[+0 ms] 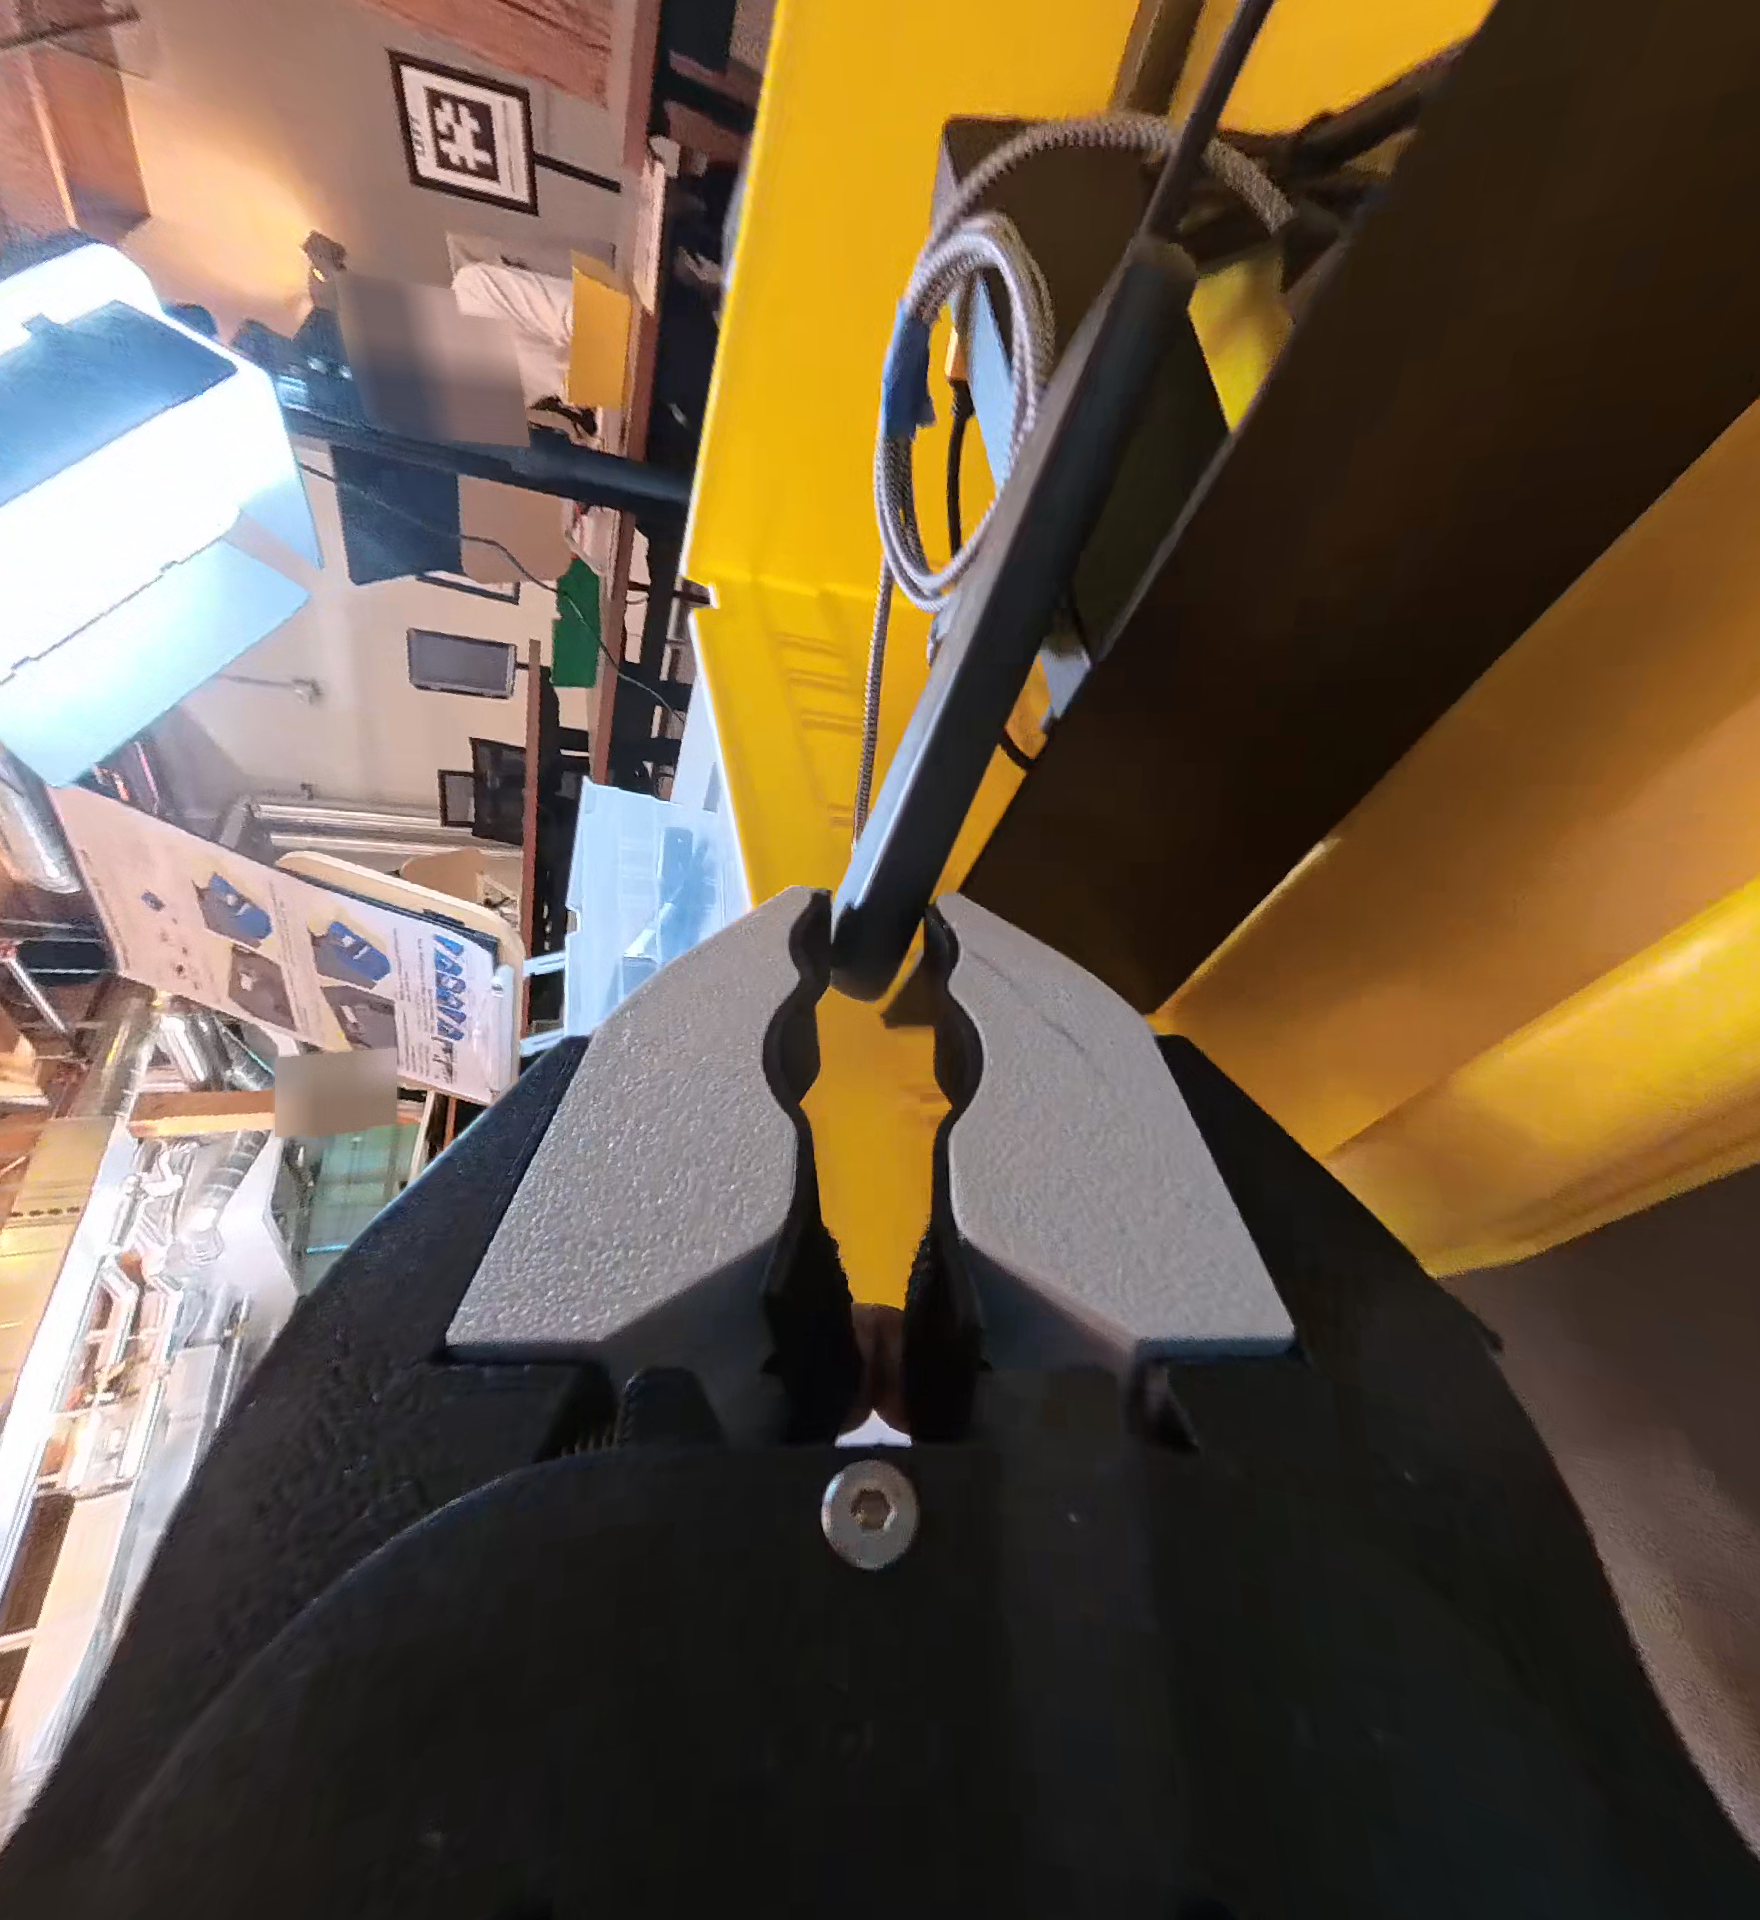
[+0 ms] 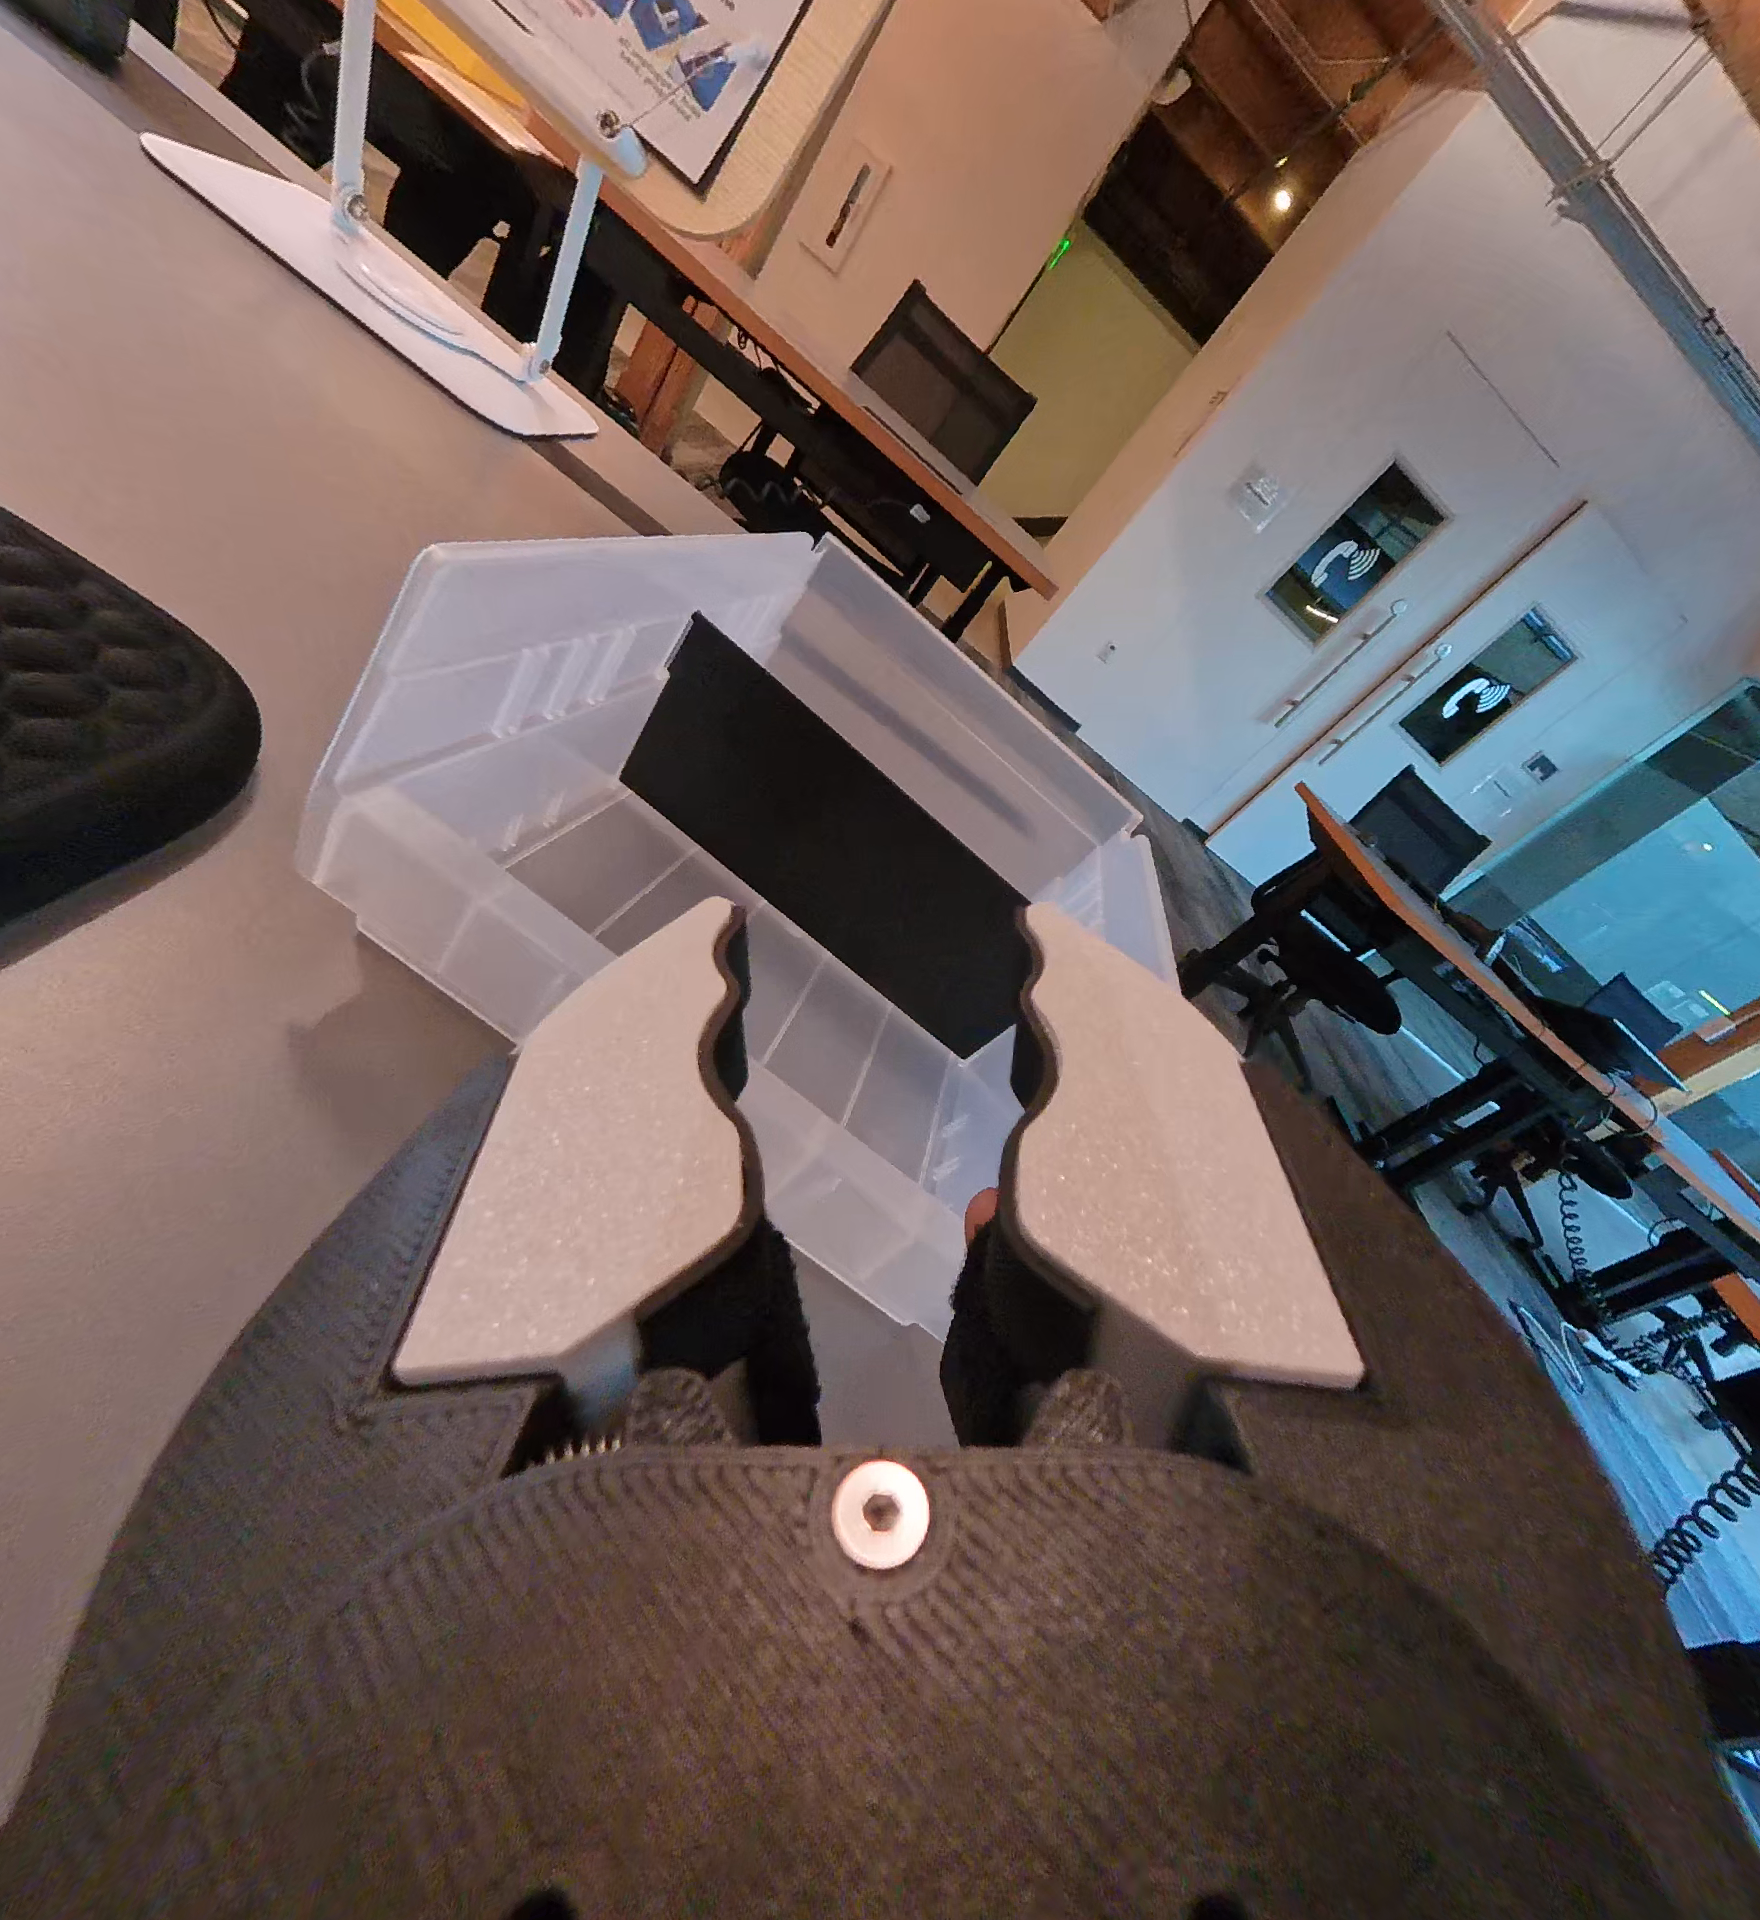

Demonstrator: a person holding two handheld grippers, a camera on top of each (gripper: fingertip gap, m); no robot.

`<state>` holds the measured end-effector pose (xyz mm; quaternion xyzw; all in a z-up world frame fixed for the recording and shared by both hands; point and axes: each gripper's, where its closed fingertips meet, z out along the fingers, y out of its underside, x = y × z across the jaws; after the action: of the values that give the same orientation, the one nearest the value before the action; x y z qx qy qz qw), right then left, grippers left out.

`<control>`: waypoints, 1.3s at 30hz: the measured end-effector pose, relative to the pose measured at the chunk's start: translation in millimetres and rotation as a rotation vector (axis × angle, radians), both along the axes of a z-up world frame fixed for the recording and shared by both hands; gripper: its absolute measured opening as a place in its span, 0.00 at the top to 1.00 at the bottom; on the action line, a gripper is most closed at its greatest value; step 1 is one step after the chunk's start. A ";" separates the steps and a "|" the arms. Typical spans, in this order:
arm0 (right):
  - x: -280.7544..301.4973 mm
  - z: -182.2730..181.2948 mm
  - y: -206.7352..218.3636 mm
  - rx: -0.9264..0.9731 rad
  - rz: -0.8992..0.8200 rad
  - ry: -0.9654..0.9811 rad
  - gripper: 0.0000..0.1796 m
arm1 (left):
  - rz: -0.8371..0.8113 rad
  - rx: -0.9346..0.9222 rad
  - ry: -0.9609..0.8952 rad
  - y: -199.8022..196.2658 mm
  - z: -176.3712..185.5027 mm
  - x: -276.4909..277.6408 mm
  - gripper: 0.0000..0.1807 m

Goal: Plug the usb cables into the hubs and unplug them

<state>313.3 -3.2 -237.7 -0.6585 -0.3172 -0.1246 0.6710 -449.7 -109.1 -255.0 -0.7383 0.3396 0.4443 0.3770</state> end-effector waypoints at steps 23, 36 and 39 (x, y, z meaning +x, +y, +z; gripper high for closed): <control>-37.3 8.9 3.9 0.004 0.077 -0.070 0.73 | -0.296 0.766 -0.371 23.4 140.6 100.8 0.93; -69.8 8.1 6.4 -0.036 0.150 -0.163 0.73 | -0.417 0.753 -0.320 35.6 161.0 148.6 0.93; -84.7 12.8 7.2 -0.020 0.183 -0.177 0.73 | -0.467 0.795 -0.294 38.3 188.7 156.0 0.93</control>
<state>228.6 4.0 -224.9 -0.6200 -0.4354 -0.1173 0.6421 -293.8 -70.7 -66.3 -0.4959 0.2434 0.3342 0.7637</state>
